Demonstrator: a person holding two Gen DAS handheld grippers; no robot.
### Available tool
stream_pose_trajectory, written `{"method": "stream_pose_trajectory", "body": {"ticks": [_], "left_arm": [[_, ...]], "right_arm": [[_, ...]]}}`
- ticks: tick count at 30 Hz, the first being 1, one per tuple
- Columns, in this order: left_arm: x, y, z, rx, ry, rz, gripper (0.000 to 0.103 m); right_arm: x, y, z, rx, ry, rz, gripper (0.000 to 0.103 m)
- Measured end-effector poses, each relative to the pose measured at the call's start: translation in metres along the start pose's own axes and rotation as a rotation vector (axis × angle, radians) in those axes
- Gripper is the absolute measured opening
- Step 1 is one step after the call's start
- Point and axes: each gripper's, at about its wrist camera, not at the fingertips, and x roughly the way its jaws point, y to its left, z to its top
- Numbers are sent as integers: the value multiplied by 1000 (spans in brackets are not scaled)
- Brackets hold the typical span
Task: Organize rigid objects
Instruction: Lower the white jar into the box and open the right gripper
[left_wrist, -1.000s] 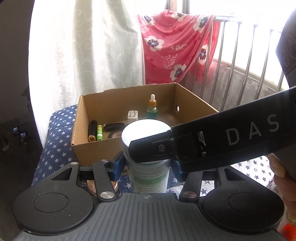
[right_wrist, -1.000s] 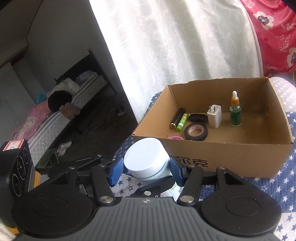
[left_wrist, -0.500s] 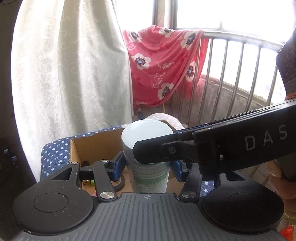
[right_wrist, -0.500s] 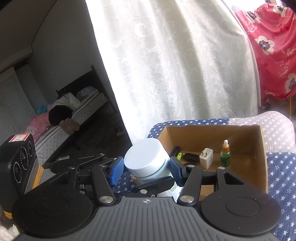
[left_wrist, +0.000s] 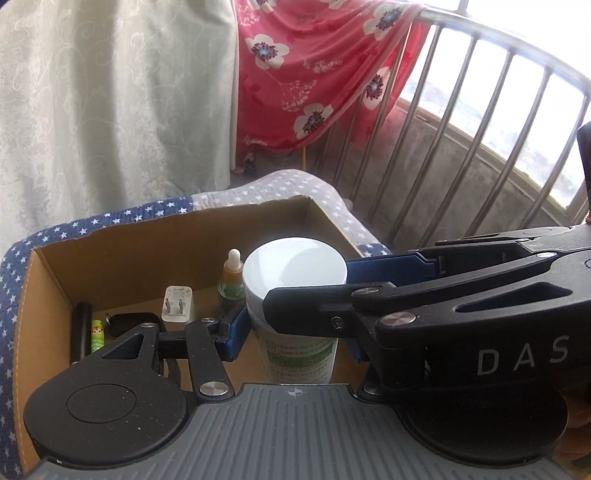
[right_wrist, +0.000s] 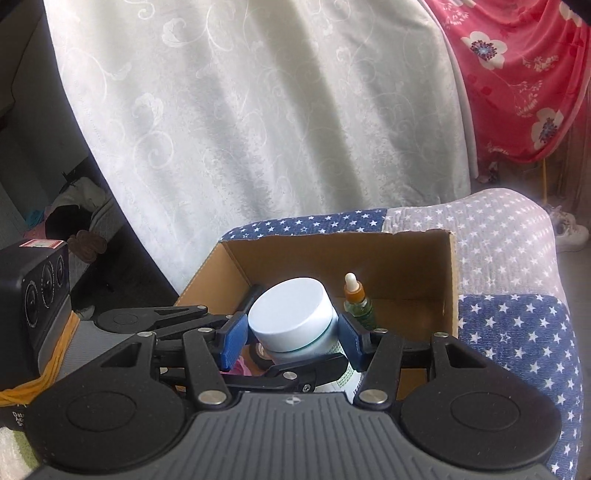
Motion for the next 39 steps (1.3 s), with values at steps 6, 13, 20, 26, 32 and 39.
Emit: {"method": "stream_pose_trajectory", "body": {"ticks": [6,13,20,26,32,39], "left_arm": [[28,-1,-1,-16,58,12,52],[40,-2,-4,-26,100,4,52],[44,-7,-8,-24,118,-11,52],[39,-8,-8,-24,120,-15,56],[31,-7,-7,-35,114,-11,61],[18,-10,-7,-28,87,-8,65]], "right_arm": [[22,-24,-4,5,39,-11,54],[32,-35,-7,-17,64,-37,53],[33,-37,-11,-40,73,-51,53],[30,-37,-13,-39,71,-48,53],[23,-37,-13,-14,56,-35,53],[6,-36,-14,7,20,-31,53]]}}
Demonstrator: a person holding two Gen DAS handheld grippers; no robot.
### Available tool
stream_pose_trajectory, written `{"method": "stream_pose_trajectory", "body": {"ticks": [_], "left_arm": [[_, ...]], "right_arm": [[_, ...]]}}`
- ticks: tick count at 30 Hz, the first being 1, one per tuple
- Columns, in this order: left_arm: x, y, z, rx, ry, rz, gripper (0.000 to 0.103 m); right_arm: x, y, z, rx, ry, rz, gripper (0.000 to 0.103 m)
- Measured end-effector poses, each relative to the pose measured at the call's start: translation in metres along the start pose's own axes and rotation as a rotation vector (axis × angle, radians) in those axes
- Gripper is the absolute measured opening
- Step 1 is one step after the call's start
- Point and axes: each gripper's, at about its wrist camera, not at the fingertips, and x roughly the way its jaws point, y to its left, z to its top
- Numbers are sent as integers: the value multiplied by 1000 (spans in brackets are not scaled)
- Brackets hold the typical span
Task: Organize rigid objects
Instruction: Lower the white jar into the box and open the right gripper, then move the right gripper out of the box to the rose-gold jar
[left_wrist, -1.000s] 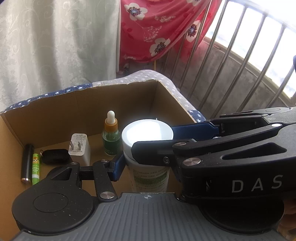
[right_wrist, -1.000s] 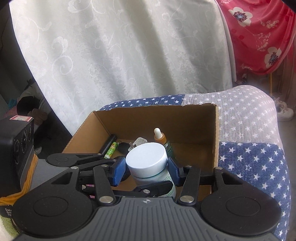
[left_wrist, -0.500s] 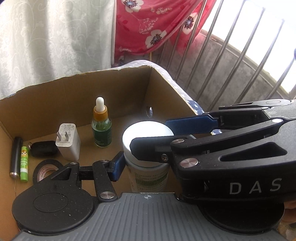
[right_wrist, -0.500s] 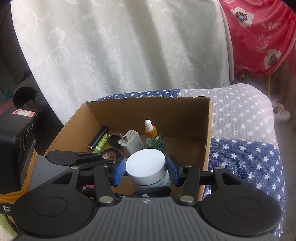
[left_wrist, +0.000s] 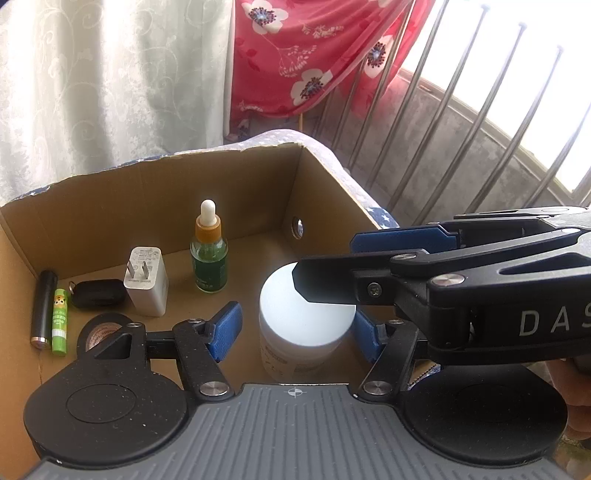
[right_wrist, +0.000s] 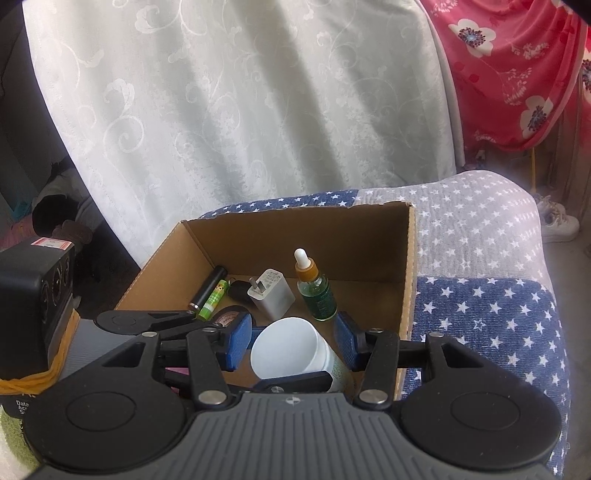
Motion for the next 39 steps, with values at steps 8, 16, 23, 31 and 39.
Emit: {"method": "stream_pose_trajectory", "body": {"ticks": [8,16,23,31,39], "left_arm": [[-13,-10,0,27,-43,8,66],[-34,-12,-4,36,-94,5,66],[-81,5,-27,28,-136,25,67],[-142,34,-75,46,-188,149,70],[-146,70,-128,-38,-180,218,71]], "right_arm": [[-25,-1,-6,22,-45,7,53],[-52,3,-14,53,-108,25,53],[-98,18,-43,90,-244,96,53],[-118,46,-100,131,-282,224,53],[-71,70,-127,199,-174,324,53]]}}
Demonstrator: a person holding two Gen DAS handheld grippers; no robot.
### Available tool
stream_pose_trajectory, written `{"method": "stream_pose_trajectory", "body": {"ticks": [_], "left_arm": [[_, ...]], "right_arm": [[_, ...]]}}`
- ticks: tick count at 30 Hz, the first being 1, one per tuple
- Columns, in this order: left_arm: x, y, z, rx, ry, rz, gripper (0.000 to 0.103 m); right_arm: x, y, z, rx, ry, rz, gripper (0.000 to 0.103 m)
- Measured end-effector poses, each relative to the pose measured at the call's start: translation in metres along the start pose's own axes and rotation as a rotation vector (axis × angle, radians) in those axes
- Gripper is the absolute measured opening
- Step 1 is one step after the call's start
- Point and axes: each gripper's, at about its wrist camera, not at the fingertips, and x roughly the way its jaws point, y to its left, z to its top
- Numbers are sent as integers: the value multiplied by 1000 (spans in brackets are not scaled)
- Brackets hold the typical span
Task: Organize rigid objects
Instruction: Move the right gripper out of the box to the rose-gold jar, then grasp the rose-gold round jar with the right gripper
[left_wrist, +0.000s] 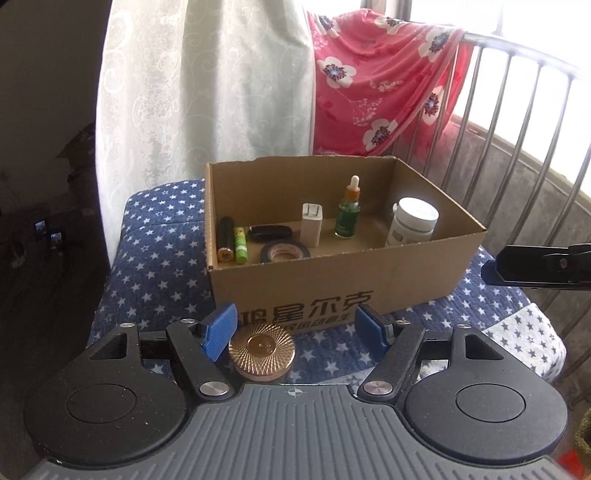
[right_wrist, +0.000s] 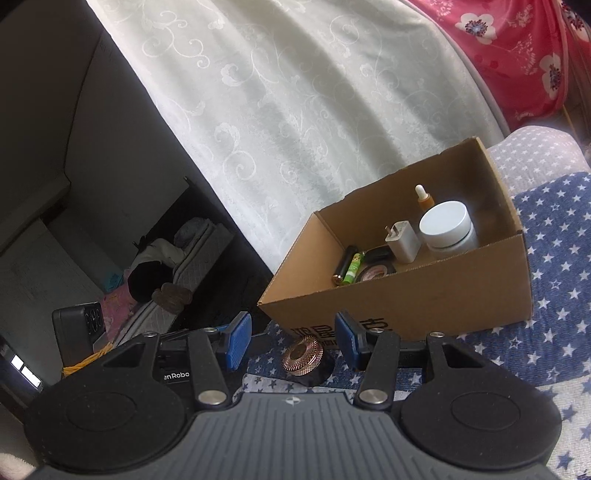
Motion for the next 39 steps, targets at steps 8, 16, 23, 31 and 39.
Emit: {"method": "stream_pose_trajectory", "body": {"ticks": [8,16,23,31,39], "left_arm": [[28,25,-30,-50,40,42,71],[58,28,-44,-32,61,64,69],[69,30,-48,-55,80,37,57],[65,22,-51,-39,67,56,56],[62,5,-50,-27,84,-9,56]], "right_arm": [[90,-2,-15,75,159,25,53],[144,-17,-26,133,224,-18,51],[165,-24,-33,155,252,-34,39],[160,-28,-37,166,249,-52,32],[133,-30,-42,184,213,-87,32]]}}
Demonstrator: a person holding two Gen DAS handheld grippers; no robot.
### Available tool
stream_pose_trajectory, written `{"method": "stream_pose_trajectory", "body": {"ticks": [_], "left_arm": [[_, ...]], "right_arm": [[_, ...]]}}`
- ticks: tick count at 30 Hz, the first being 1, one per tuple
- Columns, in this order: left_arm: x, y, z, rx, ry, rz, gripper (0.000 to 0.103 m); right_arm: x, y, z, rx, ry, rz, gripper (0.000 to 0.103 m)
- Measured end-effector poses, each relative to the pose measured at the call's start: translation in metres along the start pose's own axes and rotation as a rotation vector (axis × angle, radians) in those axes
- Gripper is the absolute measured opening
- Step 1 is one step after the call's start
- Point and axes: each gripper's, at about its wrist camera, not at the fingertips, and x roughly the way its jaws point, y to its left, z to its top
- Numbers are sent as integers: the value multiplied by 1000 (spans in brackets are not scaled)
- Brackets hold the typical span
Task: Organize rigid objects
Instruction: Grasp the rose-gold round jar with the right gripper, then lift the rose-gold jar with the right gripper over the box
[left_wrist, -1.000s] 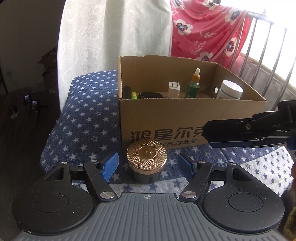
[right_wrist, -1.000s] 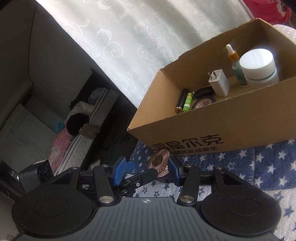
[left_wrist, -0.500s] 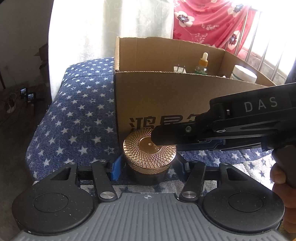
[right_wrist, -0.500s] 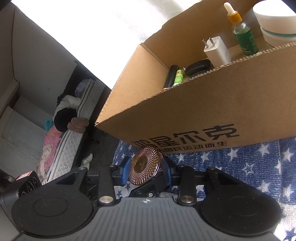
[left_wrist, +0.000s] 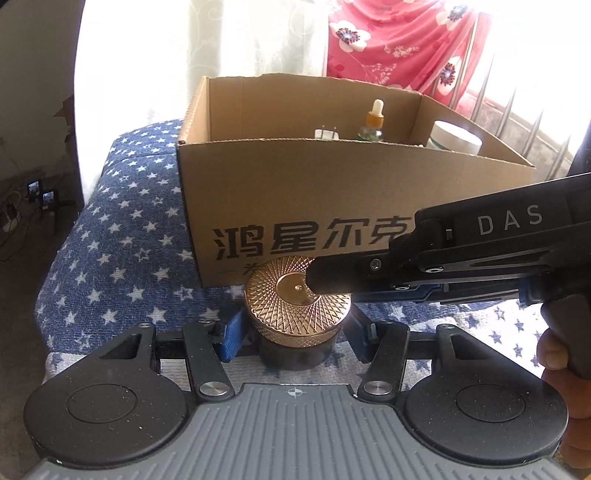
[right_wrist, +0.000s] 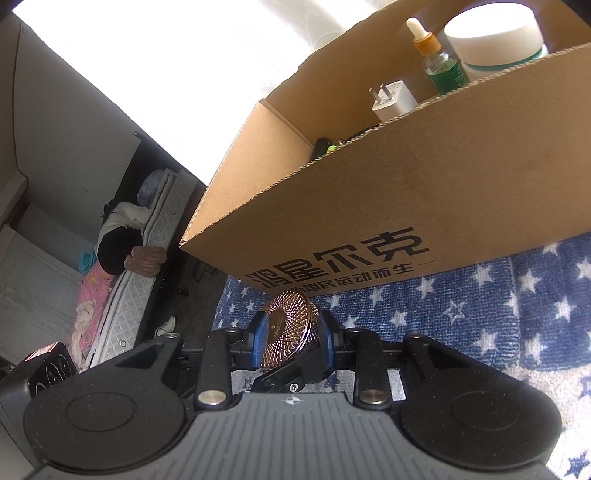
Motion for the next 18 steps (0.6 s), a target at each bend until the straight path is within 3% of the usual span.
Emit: {"method": "stream_pose_trajectory", "body": {"ticks": [8,18], "left_arm": [[-2,-26,-4,52,16,-68,56],[5,-32,-3,83,34,-56,56]], "right_arm": [[-33,-9,-12,22,-47,-42,32],[-33,-18,-14,47,-52,-39,32]]}}
